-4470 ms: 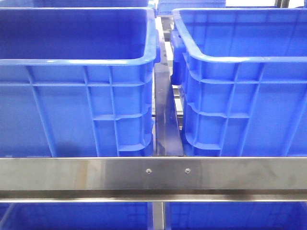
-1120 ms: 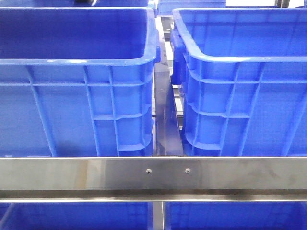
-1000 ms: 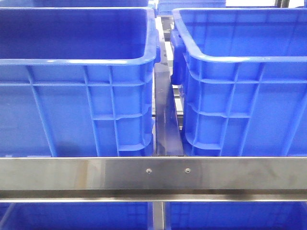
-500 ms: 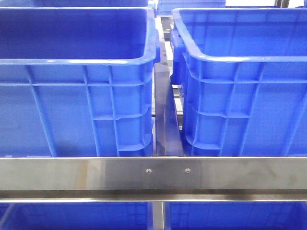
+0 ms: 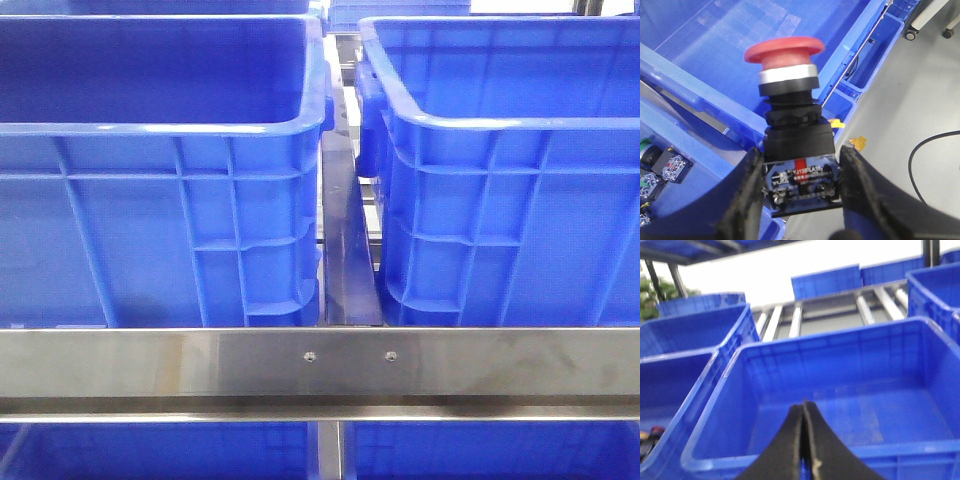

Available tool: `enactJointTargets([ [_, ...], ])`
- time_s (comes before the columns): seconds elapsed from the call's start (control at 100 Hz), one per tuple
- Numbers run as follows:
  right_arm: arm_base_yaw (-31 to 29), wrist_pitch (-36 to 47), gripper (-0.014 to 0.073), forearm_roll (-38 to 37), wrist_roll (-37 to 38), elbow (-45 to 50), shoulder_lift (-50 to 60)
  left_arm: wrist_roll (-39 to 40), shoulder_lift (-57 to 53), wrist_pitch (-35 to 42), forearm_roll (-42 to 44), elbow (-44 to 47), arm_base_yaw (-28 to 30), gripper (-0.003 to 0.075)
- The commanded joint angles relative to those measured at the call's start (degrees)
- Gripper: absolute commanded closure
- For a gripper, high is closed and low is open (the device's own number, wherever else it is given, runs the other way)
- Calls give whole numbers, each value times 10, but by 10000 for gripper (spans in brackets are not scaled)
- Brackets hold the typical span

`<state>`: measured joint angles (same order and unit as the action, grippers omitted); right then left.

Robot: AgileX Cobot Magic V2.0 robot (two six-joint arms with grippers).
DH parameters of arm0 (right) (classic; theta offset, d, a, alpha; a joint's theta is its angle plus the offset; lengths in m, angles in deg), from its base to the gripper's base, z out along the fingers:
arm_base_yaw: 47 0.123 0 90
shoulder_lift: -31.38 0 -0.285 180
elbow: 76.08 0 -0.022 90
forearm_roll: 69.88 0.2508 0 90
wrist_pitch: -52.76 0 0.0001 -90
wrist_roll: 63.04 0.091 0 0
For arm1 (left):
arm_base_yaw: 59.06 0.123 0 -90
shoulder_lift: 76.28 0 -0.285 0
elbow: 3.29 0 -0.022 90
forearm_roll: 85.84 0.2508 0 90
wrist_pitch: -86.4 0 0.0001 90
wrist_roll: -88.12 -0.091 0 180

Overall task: Pick red and yellow buttons and place in box
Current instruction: 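Lift the red button with the left gripper and pass it to the right gripper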

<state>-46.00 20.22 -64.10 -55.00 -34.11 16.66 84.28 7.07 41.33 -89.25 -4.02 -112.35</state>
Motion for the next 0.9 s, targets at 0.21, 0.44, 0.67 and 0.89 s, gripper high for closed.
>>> enactJointTargets([
  [0.21, -1, -131, 662, 101, 1, -155, -134, 1, -15, 45, -4, -16, -4, 739],
  [0.44, -1, -136, 612, 140, 1, -140, -164, 1, -15, 43, -4, -16, -4, 739],
  [0.67, -1, -142, 213, 174, 1, -139, -165, 1, -15, 34, -4, -16, -4, 739],
  [0.89, -1, -126, -9, 239, 0, -139, -172, 1, -15, 34, -4, -16, -4, 739],
])
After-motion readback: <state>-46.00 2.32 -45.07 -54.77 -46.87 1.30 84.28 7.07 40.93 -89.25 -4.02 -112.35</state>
